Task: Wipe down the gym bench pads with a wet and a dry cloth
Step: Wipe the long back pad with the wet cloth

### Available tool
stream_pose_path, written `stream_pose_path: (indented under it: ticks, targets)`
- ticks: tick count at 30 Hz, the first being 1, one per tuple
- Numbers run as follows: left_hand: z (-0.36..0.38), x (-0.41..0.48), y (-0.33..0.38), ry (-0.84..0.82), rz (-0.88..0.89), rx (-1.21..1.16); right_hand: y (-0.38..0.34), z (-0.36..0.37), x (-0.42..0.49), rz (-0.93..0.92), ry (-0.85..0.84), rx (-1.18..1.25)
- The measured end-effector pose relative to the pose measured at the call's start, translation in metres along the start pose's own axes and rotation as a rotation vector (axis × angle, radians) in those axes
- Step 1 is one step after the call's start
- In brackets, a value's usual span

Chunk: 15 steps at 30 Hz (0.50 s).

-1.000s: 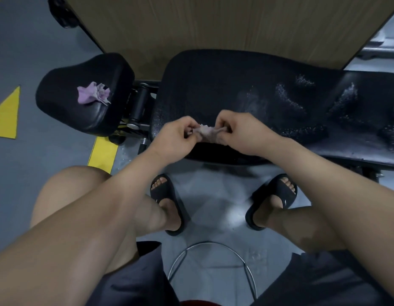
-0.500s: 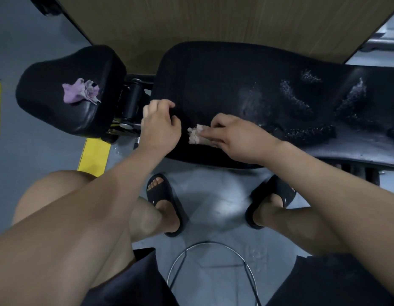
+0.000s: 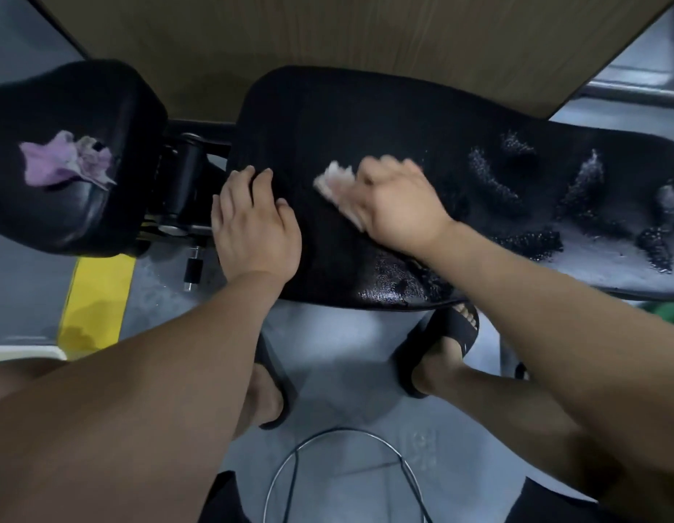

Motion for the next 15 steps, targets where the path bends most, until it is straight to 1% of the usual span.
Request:
stream_pose_path:
  ticks: [2,3,4,5,7,8,10,11,12,13,15]
  targets:
    - [0.000,0.000,0.000,0.000,0.004,0.000,0.024,0.005,0.029,0.190,-0.016,-0.043]
    - [0.000,0.000,0.000,0.002,0.003,0.000,0.028,0.008,0.038,0.258,-0.039,-0.050]
    - [0.000,0.000,-0.001,0.006,0.002,0.003,0.022,0.009,0.041,0.291,-0.035,-0.060]
    - [0.000,0.000,-0.002,0.007,0.002,0.005,0.009,0.008,0.036,0.287,-0.005,-0.072]
    - [0.001,0.000,-0.002,0.007,0.004,0.008,-0.033,0.005,0.005,0.139,0.008,-0.041]
    - [0.001,0.000,-0.003,0.008,0.003,0.013,-0.051,0.004,-0.018,0.052,-0.001,0.017]
    - [0.002,0.000,-0.004,0.016,0.003,0.025,-0.063,-0.005,-0.050,-0.057,0.015,0.092]
    - [0.002,0.000,-0.004,0.020,0.004,0.028,-0.058,-0.007,-0.052,-0.077,0.027,0.051]
    - [0.002,-0.001,-0.004,0.022,0.006,0.028,-0.049,-0.006,-0.049,-0.052,0.030,-0.018]
    - [0.003,-0.001,-0.004,0.022,0.007,0.026,-0.038,-0.003,-0.043,0.021,0.027,-0.077]
    - [0.002,-0.001,-0.004,0.023,0.006,0.019,-0.018,-0.002,-0.033,0.247,0.032,-0.151]
Point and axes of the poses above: each hand's wrist, its own x-axis towards the middle knuckle, its own z-axis out of the palm, y = z × x, the point moved 7 cm from there along x, towards the middle knuckle, and after that the axes turned 5 degrees about -x, right-handed, at the moved point
